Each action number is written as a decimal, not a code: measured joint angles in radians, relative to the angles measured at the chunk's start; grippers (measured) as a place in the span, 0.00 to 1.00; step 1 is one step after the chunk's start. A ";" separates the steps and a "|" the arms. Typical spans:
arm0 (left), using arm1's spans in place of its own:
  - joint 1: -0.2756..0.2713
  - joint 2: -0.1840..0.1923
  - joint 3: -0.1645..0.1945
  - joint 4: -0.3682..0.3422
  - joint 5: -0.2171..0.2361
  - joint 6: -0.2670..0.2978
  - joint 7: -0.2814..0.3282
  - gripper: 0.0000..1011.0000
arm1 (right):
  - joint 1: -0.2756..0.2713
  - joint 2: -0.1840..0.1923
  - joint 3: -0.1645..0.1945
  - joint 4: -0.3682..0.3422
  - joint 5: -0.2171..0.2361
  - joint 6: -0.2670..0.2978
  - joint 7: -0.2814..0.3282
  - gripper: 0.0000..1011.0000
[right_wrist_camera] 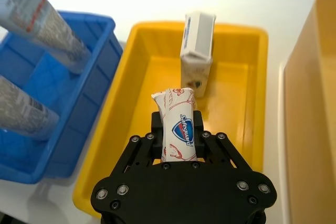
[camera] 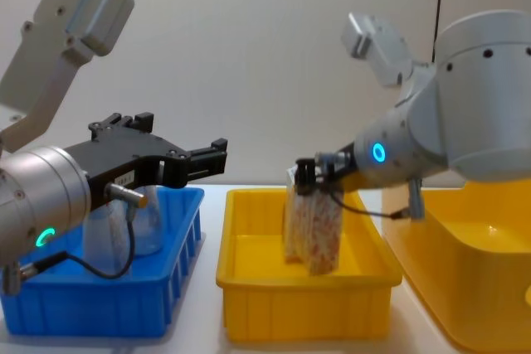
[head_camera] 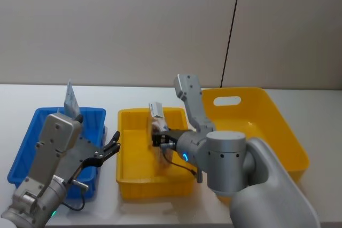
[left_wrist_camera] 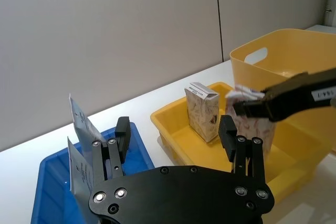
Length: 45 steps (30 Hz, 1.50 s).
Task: Bimanual collaborative sorting of washing and personal care products
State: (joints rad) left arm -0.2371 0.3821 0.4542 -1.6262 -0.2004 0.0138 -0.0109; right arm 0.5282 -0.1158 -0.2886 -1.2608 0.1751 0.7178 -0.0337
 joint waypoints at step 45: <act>0.000 0.000 0.000 0.000 0.000 0.000 0.000 0.99 | -0.096 0.155 0.159 -0.434 -0.100 0.042 -0.043 0.26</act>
State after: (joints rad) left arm -0.2372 0.3821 0.4542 -1.6262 -0.2004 0.0138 -0.0109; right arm 0.4323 0.0394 -0.1293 -1.6949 0.0748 0.7602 -0.0768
